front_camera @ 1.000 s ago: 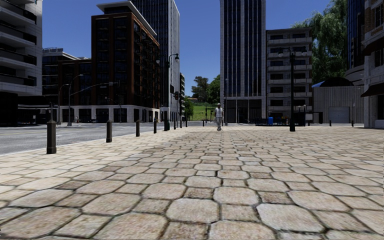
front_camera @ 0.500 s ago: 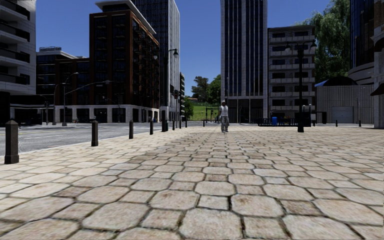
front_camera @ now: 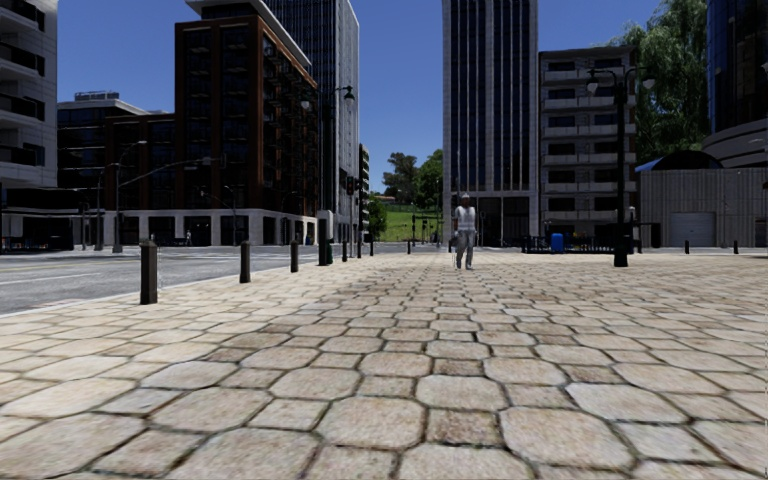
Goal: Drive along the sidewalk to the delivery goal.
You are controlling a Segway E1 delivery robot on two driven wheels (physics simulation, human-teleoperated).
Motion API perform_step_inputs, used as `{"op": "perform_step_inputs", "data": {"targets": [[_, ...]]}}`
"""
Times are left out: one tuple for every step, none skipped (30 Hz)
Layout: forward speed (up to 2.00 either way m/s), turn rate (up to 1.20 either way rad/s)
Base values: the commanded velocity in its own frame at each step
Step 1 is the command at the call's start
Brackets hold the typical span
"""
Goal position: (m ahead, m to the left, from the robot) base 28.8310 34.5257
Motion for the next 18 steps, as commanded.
{"op": "perform_step_inputs", "data": {"targets": [[2.0,0.0],[2.0,0.0],[2.0,0.0],[2.0,0.0],[2.0,0.0],[2.0,0.0],[2.0,0.0],[2.0,0.0],[2.0,0.0],[2.0,0.0],[2.0,0.0],[2.0,0.0],[2.0,0.0],[2.0,0.0],[2.0,0.0],[2.0,0.0],[2.0,0.0],[2.0,0.0]]}}
